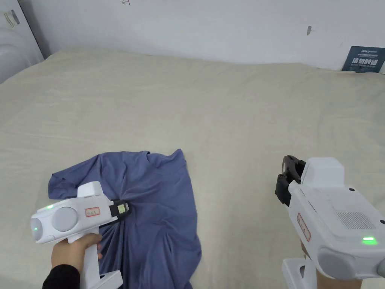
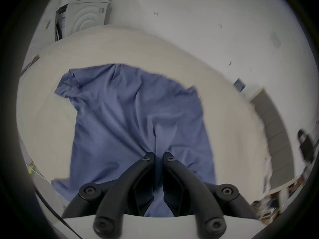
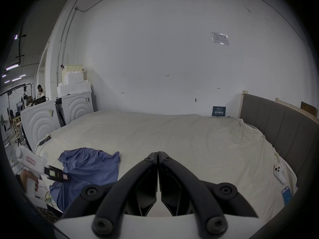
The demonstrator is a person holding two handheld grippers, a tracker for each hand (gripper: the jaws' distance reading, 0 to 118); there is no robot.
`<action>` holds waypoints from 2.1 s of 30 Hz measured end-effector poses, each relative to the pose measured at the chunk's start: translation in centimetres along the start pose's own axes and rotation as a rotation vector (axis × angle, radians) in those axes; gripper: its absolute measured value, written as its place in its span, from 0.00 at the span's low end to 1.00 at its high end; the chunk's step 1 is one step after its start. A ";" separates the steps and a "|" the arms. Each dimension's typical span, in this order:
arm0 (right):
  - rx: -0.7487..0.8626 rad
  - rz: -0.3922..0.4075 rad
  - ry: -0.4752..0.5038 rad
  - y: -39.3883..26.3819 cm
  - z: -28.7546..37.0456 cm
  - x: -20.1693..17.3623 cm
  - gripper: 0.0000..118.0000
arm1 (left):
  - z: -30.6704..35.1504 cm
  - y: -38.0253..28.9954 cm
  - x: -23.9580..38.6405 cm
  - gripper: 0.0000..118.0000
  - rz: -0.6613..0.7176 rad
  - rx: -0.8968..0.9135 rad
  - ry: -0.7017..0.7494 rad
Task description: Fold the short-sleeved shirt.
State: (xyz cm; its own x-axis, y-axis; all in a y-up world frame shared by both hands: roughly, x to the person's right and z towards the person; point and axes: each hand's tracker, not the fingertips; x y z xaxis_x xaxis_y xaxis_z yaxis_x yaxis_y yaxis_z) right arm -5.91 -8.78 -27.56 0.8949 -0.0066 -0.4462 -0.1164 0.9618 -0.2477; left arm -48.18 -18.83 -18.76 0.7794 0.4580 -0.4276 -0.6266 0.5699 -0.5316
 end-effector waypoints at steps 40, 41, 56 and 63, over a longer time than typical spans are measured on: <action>0.122 -0.071 -0.401 0.5 13.6 16.4 0.00 | -5.2 -7.5 40.6 0.04 -0.886 -0.141 -0.452; 0.117 -0.074 -0.401 0.3 13.6 16.3 0.00 | -6.1 -8.5 40.2 0.04 -0.892 -0.172 -0.426; 0.045 -0.076 -0.345 -1.6 11.9 15.0 0.00 | -16.0 -15.3 33.8 0.15 -0.843 -0.403 -0.108; 0.048 -0.056 -0.335 -1.0 11.9 14.4 0.00 | -10.5 -12.0 33.1 0.95 -0.682 -0.222 -0.177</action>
State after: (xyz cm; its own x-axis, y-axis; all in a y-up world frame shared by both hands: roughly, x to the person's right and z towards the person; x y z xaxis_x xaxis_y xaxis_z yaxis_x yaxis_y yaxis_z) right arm 12.21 -6.57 -23.51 0.9920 0.0224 -0.1239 -0.0495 0.9742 -0.2200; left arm -14.82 -17.71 -34.23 0.9724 0.1650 0.1649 0.0266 0.6240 -0.7810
